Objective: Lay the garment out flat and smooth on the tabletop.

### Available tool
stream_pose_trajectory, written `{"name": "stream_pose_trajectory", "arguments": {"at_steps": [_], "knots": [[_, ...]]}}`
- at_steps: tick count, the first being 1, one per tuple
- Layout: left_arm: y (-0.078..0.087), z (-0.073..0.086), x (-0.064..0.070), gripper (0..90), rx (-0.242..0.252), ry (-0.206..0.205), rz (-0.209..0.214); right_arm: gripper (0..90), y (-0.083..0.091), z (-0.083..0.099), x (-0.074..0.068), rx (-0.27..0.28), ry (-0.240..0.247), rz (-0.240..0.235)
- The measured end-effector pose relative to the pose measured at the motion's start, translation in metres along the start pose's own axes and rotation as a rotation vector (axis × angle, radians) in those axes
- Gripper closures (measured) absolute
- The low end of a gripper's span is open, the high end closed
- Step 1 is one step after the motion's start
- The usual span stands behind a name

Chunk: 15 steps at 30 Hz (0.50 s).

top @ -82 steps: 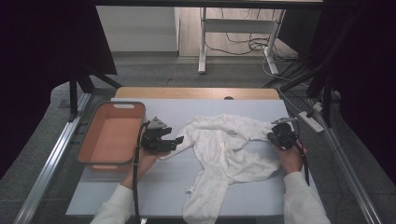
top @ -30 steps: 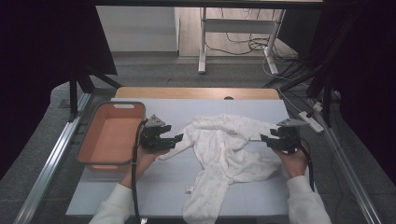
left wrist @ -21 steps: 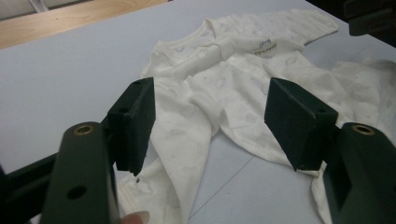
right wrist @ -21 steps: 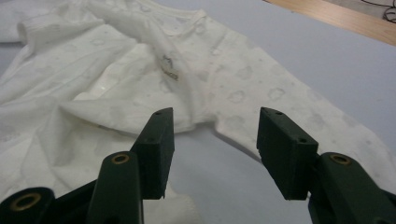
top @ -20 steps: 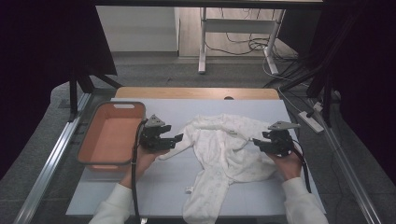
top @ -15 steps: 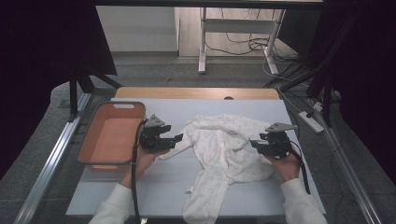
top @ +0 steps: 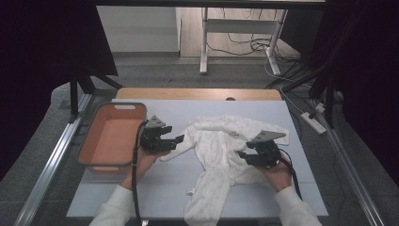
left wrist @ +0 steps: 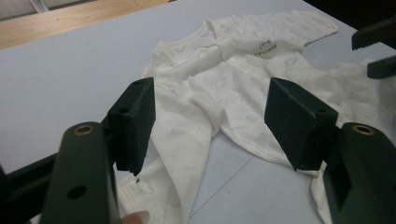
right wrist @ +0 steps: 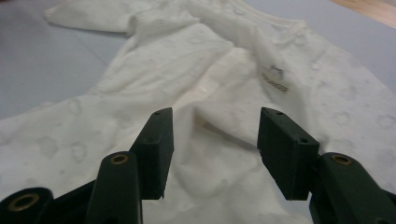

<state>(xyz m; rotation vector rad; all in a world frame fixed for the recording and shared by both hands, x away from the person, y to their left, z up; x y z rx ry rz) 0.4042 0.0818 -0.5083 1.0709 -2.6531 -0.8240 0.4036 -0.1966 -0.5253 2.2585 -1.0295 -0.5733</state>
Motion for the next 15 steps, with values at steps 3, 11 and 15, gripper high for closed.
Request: {"name": "stream_pose_trajectory", "arguments": {"at_steps": [3,11,15], "knots": [[0.0,0.0,-0.001,34.6,0.001,0.002,0.0,45.5,0.0,0.004,-0.019,-0.015,0.03,-0.035],[0.0,0.0,0.0,34.6,0.0,0.0,0.001,42.4,-0.002,0.013,-0.038,-0.028,0.031,-0.081],[0.0,0.0,0.0,34.6,0.0,0.002,0.001,41.5,-0.003,0.017,-0.048,-0.042,0.036,-0.106]]}}
Point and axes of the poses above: each handheld gripper's, and its own axes: y roughly backward along the jaws, z roughly out of its underside, x roughly to its right, the point moved 9 cm from there along -y, roughly forward along the jaws, and after that the axes turned 15 degrees about -y, right-handed, at the moved point
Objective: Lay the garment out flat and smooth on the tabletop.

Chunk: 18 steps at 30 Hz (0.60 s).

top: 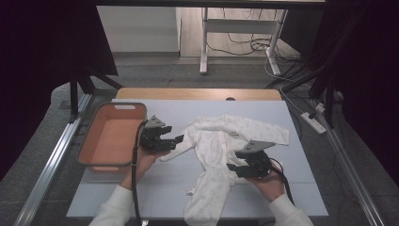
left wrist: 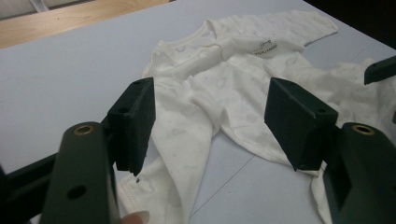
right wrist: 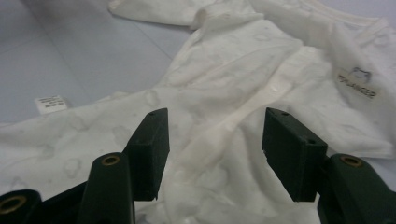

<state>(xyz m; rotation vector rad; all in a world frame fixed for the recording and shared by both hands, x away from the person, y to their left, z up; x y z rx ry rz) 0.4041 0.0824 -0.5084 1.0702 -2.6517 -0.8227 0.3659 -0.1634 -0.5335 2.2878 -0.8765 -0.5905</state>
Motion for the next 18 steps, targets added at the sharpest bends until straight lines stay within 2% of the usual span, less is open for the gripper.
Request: {"name": "stream_pose_trajectory", "arguments": {"at_steps": [1,7,10,16,17,18], "knots": [[0.0,0.0,0.0,34.6,0.0,0.0,0.0,41.5,0.0,0.0,0.0,0.0,0.0,0.0],[0.0,0.0,0.0,34.6,0.001,0.001,0.0,40.8,-0.01,0.009,-0.025,-0.039,0.043,-0.045],[0.0,0.0,0.0,34.5,0.001,0.001,0.0,40.7,-0.014,0.012,-0.032,-0.057,0.058,-0.058],[0.0,0.0,0.002,34.5,-0.002,-0.001,-0.001,38.8,-0.034,0.025,-0.066,-0.12,0.108,-0.108],[0.0,0.0,0.002,34.5,-0.002,-0.001,-0.001,38.8,-0.034,0.025,-0.066,-0.12,0.108,-0.108],[0.0,0.0,0.002,34.5,-0.002,-0.003,-0.002,38.5,-0.036,0.027,-0.072,-0.134,0.119,-0.117]]}}
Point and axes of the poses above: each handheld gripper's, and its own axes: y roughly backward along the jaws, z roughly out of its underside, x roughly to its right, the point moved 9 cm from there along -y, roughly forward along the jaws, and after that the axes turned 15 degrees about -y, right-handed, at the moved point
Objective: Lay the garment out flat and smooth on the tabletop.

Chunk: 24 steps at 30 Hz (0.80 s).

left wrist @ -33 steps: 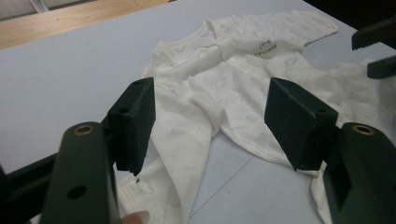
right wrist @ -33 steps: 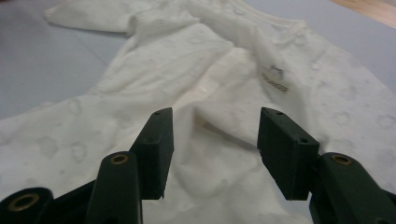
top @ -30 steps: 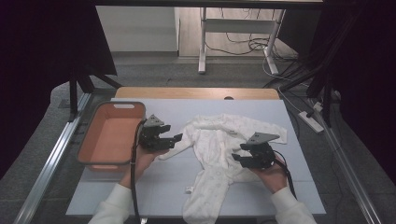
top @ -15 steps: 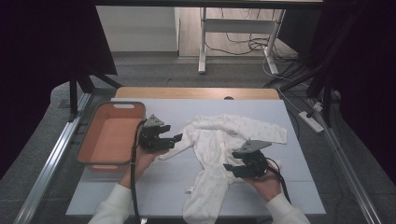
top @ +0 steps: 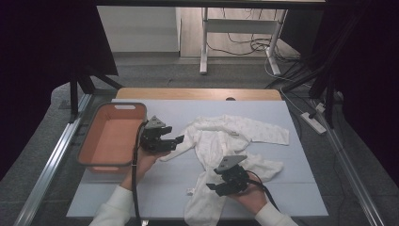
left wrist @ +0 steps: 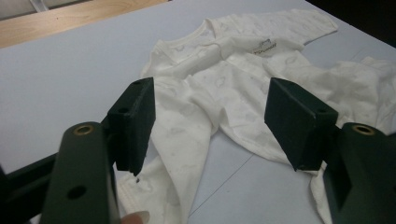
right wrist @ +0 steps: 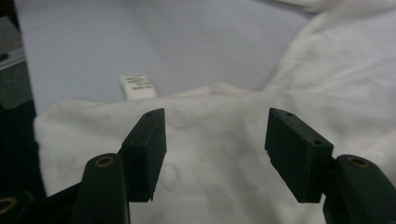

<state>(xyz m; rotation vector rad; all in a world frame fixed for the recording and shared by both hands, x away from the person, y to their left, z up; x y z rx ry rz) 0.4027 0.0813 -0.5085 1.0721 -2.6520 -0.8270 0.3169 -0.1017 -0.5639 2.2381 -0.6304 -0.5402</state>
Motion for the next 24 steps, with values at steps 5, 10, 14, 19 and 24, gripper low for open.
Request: {"name": "stream_pose_trajectory", "arguments": {"at_steps": [5,10,14,19,24], "knots": [[0.001,0.001,-0.001,34.5,0.0,0.001,-0.001,36.9,-0.014,0.004,-0.022,-0.042,0.054,-0.024],[0.002,0.001,-0.001,34.5,0.0,0.0,-0.004,36.0,-0.018,-0.001,-0.029,-0.028,0.054,-0.028],[0.002,0.001,0.0,34.5,0.001,0.001,-0.006,36.0,-0.022,-0.004,-0.038,-0.034,0.068,-0.053],[0.003,0.002,-0.001,34.4,-0.003,-0.003,-0.007,36.1,-0.032,-0.003,-0.049,-0.057,0.1,-0.07],[0.002,0.002,-0.001,34.4,-0.005,-0.002,-0.007,37.3,-0.039,0.001,-0.053,-0.09,0.135,-0.065]]}}
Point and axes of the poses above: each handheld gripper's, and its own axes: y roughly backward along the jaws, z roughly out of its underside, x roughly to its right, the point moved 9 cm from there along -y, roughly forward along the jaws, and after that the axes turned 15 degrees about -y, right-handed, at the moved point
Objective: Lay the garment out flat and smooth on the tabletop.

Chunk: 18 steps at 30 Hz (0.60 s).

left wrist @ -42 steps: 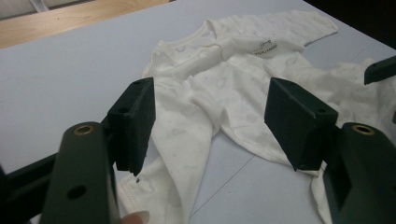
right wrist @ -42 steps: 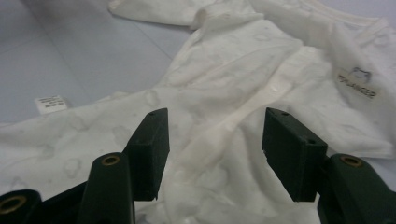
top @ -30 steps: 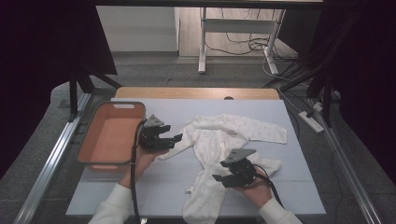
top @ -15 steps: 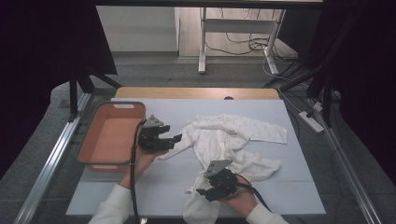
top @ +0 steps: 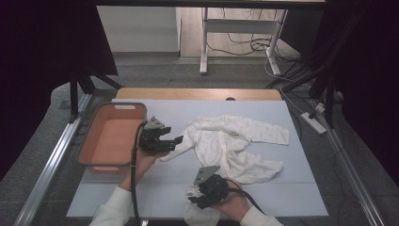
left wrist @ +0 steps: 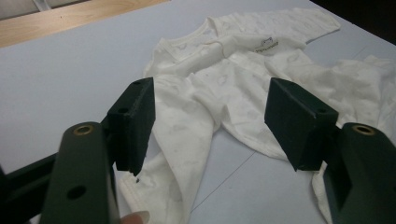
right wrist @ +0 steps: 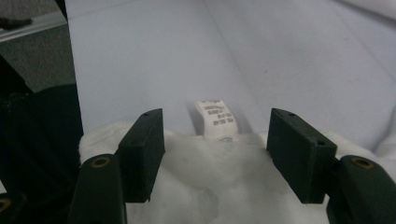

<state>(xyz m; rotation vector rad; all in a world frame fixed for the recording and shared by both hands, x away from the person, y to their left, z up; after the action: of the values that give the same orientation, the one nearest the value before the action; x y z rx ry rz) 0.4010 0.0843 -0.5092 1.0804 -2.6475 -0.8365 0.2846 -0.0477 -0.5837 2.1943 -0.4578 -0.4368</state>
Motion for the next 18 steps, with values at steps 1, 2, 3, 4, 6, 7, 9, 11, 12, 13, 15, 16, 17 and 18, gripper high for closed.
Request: {"name": "stream_pose_trajectory", "arguments": {"at_steps": [1,2,3,4,6,7,9,11,12,13,15,16,17,18], "knots": [[0.0,0.0,0.0,34.4,0.0,-0.001,0.0,41.3,-0.004,0.003,-0.001,-0.013,0.009,0.006],[0.0,0.0,0.0,34.4,0.0,-0.001,0.001,44.3,-0.005,0.004,-0.003,-0.019,0.013,0.004],[0.0,0.0,0.0,34.4,0.0,-0.001,0.001,47.1,-0.006,0.005,-0.003,-0.029,0.021,0.009],[0.0,0.0,0.0,34.4,0.0,-0.001,0.001,47.1,-0.006,0.005,-0.003,-0.029,0.021,0.009],[0.0,0.0,0.0,34.4,-0.001,-0.001,0.001,55.8,-0.008,0.006,-0.005,-0.035,0.028,0.002],[-0.001,0.0,0.0,34.4,-0.001,-0.001,0.001,63.8,-0.008,0.006,-0.007,-0.031,0.025,-0.006],[-0.001,0.0,0.001,34.4,-0.002,-0.001,0.001,69.0,-0.007,0.007,-0.008,-0.031,0.024,-0.01],[-0.001,0.0,0.001,34.4,-0.002,-0.003,0.001,77.4,-0.007,0.008,-0.011,-0.026,0.023,-0.025],[-0.001,0.0,0.001,34.4,-0.002,-0.003,0.001,80.3,-0.006,0.008,-0.012,-0.027,0.026,-0.027],[-0.001,0.0,0.001,34.4,-0.002,-0.002,0.0,82.0,-0.006,0.009,-0.013,-0.03,0.029,-0.025],[-0.001,0.0,0.001,34.4,-0.002,-0.001,0.0,82.9,-0.004,0.011,-0.014,-0.035,0.037,-0.016],[-0.001,0.0,0.0,34.4,-0.001,0.0,0.0,83.2,-0.003,0.012,-0.017,-0.036,0.041,-0.017],[-0.001,0.0,0.0,34.4,0.001,0.001,0.0,83.3,-0.001,0.014,-0.019,-0.039,0.045,-0.018],[-0.001,0.0,-0.001,34.4,0.002,0.002,0.0,83.4,0.002,0.017,-0.024,-0.038,0.051,-0.028]]}}
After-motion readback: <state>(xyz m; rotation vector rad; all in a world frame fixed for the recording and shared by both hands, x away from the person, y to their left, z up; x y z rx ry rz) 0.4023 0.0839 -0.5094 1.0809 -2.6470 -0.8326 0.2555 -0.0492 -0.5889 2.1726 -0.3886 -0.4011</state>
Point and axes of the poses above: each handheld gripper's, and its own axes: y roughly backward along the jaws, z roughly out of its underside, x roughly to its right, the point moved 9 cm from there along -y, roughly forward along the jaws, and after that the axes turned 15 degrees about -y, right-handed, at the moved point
